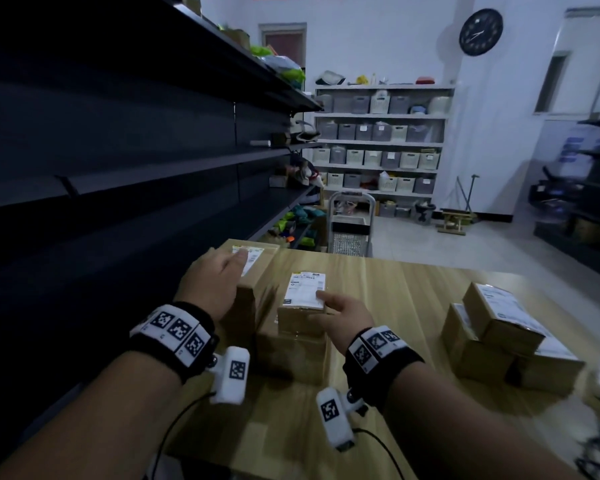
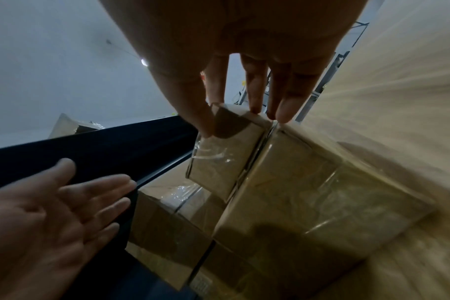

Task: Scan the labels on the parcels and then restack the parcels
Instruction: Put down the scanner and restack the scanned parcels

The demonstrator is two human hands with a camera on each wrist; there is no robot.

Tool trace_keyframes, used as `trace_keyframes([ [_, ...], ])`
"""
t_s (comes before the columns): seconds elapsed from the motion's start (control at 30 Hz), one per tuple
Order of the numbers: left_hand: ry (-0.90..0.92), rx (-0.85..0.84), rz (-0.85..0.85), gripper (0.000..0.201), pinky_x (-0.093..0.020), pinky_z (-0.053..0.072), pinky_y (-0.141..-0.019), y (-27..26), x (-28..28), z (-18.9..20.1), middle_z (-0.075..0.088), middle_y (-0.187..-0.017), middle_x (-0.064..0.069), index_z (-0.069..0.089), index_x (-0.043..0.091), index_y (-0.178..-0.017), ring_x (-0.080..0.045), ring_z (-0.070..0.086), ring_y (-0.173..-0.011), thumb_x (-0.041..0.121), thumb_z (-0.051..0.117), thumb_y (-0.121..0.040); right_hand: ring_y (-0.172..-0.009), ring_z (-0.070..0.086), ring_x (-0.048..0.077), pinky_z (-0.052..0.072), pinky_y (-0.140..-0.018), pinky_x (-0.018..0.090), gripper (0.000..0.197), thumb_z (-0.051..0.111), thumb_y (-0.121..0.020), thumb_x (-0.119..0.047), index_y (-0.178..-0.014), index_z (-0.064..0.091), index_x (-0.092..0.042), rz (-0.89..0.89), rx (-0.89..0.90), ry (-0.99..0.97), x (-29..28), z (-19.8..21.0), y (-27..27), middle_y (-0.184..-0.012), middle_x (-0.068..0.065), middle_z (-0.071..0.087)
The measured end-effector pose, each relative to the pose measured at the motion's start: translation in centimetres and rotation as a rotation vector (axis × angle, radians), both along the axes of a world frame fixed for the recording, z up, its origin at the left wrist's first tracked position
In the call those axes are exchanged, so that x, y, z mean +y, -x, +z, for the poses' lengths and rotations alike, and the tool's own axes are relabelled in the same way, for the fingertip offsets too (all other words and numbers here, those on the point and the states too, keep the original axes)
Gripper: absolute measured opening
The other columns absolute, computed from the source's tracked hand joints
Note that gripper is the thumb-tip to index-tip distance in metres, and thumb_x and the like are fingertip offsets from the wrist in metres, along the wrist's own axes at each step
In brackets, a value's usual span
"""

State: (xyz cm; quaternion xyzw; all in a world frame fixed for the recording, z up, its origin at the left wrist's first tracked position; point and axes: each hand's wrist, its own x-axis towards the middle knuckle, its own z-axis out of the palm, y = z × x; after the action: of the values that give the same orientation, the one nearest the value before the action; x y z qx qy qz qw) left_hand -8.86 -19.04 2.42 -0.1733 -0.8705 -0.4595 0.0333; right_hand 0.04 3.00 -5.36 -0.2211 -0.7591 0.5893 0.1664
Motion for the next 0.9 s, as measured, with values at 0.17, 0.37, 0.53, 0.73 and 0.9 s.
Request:
trace_keyframes([
  [0.17,0.246,-0.024,-0.064,0.060,-0.047,0.042,-0.118,1.1,0.0,-1.0,0.067,-0.145,-0.013,0.068,0.011,-0.140,-0.033,0.059,-0.136,0.054,0.034,-0.116,-0.110,0.064,0.015,0.047,-0.068,0.012,0.057,0.082,-0.089,-0.017,-0.140,0.066,-0.037,0.025,-0.042,-0.077,-1.0,0.3,1.9,-0.144,-0.005,0.065],
  [0.37,0.204,-0.022,-0.079,0.060,-0.048,0.042,-0.120,1.4,-0.3,-1.2,0.065,-0.149,-0.015,0.068,0.009,-0.141,-0.033,0.058,-0.139,0.053,0.035,-0.117,-0.103,0.064,0.013,0.041,-0.057,0.006,0.059,0.084,-0.088,-0.016,-0.141,0.066,-0.036,0.033,-0.012,0.017,-1.8,-0.2,2.8,-0.142,-0.004,0.066],
  [0.53,0.157,0.016,-0.082,0.057,-0.045,0.043,-0.117,1.4,-0.4,-1.2,0.066,-0.153,-0.007,0.071,0.024,-0.139,-0.028,0.058,-0.141,0.062,0.038,-0.113,-0.131,0.060,0.021,0.053,-0.094,0.031,0.080,0.087,-0.084,-0.018,-0.153,0.053,-0.038,0.033,0.023,0.060,-1.4,0.3,1.6,-0.152,-0.003,0.059],
  [0.73,-0.110,0.164,-0.074,0.062,-0.045,0.054,-0.104,-0.5,0.9,-0.5,0.076,-0.125,0.005,0.074,0.030,-0.133,-0.017,0.067,-0.116,0.074,0.043,-0.102,-0.120,0.063,0.015,0.052,-0.084,0.027,0.072,0.087,-0.085,-0.019,-0.148,0.058,-0.039,-0.042,0.152,0.105,1.4,0.2,-1.6,-0.143,-0.007,0.064],
  [0.9,-0.263,0.064,-0.220,0.038,-0.024,0.046,-0.080,-5.0,5.3,-0.8,0.075,-0.111,0.010,0.073,0.027,-0.130,-0.005,0.067,-0.105,0.051,0.050,-0.113,-0.116,0.066,0.015,0.056,-0.100,0.046,0.051,0.087,-0.084,-0.019,-0.126,0.070,-0.040,-0.189,0.244,0.220,4.5,-0.4,-5.7,-0.133,-0.004,0.068],
])
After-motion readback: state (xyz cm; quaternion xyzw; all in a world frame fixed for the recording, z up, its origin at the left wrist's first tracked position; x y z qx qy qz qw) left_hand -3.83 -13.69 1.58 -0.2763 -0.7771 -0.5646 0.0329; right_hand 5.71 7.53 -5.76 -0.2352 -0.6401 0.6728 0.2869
